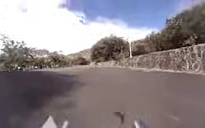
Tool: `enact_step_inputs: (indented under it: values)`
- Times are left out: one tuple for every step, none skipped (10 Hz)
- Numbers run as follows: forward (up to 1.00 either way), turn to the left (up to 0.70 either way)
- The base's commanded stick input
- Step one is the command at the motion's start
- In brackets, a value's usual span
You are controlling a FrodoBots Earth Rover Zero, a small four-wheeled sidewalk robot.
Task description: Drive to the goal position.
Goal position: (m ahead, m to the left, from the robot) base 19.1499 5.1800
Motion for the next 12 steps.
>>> enact_step_inputs:
  values:
    - [0.85, 0.0]
    - [0.85, 0.0]
    - [0.85, 0.0]
    - [0.85, 0.0]
    - [0.85, 0.0]
    - [0.85, 0.0]
    - [0.85, 0.0]
    - [0.85, 0.0]
    - [0.85, 0.0]
    - [0.85, 0.0]
    - [0.85, 0.0]
    - [0.85, 0.0]
